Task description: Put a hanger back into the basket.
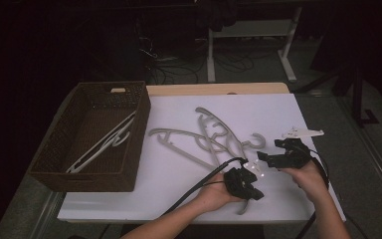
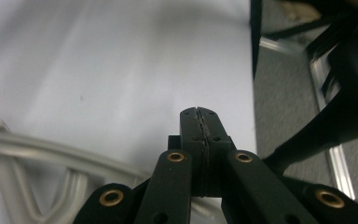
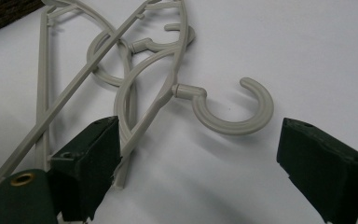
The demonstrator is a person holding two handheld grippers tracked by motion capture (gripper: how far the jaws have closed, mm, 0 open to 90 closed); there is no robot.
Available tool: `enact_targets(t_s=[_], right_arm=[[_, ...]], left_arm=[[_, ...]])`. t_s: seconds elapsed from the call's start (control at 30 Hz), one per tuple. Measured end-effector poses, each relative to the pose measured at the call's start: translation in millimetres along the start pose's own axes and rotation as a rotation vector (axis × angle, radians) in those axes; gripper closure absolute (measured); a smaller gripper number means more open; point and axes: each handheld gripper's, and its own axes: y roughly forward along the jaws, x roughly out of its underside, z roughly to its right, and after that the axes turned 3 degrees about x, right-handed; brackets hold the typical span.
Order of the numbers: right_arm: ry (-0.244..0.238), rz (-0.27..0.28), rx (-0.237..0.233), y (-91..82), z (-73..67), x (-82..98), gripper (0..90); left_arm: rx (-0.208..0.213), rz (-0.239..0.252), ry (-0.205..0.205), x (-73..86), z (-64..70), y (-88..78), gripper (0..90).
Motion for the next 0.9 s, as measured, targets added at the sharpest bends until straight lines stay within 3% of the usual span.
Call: enact_targets(t_s=[0.27, 0.47, 0.9], right_arm=[[-0.002, -0.001, 0.005, 1.4, -1.0, -0.4, 13.1], [-0.001, -0.001, 0.008, 1.3, -1.4, -0.5, 13.0], [-0.015, -0.011, 0.008, 3.5, -4.9, -1.0, 13.0]], left_arm=[[-0.059, -0.084, -0.007, 15.9, -2.1, -12.2, 90.0], [-0.107, -0.119, -0.023, 39.2, -1.1, -40.5, 90.0], [-0.215, -0.153, -0.111, 101.3, -0.9, -97.5, 90.0]])
